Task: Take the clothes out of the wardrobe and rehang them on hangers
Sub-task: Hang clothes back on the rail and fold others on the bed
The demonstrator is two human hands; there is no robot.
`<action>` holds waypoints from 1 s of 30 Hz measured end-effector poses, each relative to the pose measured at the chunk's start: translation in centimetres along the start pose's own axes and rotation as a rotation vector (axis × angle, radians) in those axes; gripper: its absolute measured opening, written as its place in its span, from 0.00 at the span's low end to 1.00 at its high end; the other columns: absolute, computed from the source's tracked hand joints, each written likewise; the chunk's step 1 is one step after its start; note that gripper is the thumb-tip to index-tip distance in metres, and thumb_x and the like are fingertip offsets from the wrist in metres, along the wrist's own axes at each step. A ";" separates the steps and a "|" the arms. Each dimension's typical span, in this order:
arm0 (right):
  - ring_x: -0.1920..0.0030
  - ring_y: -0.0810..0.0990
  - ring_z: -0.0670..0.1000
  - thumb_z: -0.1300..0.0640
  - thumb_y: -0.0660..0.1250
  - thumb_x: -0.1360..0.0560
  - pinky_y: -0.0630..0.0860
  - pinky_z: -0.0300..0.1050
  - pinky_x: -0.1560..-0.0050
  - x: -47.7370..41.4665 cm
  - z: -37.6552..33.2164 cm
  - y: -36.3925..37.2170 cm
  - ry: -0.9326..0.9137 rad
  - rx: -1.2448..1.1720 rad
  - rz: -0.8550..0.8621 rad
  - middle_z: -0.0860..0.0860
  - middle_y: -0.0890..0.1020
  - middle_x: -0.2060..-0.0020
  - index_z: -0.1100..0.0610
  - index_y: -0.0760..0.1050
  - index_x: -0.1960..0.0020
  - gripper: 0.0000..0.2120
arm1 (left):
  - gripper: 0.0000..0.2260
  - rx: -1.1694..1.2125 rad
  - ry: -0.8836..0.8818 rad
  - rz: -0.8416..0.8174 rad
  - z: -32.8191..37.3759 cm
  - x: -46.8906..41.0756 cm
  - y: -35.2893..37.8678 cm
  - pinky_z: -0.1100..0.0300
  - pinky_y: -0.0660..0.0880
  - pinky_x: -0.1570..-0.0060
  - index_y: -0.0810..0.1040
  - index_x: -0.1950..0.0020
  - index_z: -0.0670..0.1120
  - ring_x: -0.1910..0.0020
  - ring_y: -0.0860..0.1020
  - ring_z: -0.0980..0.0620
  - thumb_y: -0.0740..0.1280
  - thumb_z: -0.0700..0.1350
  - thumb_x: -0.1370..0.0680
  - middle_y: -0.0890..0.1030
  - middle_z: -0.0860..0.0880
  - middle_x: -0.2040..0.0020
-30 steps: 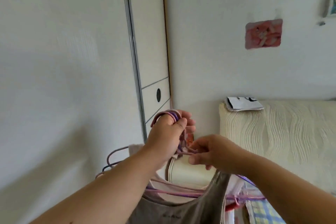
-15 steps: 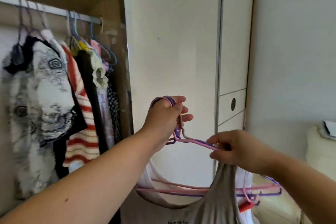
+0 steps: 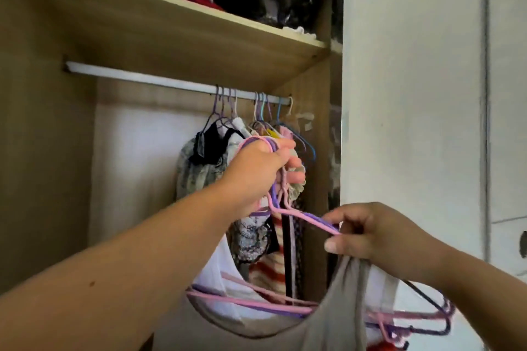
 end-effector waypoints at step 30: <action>0.50 0.81 0.55 0.65 0.69 0.29 0.74 0.41 0.58 -41.0 -11.1 5.5 0.075 -0.102 0.331 0.59 0.80 0.45 0.62 0.77 0.42 0.16 | 0.03 -1.251 0.285 0.424 3.5 -31.0 -30.1 0.54 0.74 0.49 0.74 0.55 0.64 0.51 0.75 0.46 0.65 0.58 0.28 0.80 0.49 0.49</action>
Point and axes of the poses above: each hand's wrist, its own x-axis away from the middle knuckle, its own y-axis out of the palm, z = x × y, the point moved 4 cm from there along -x, towards the middle knuckle
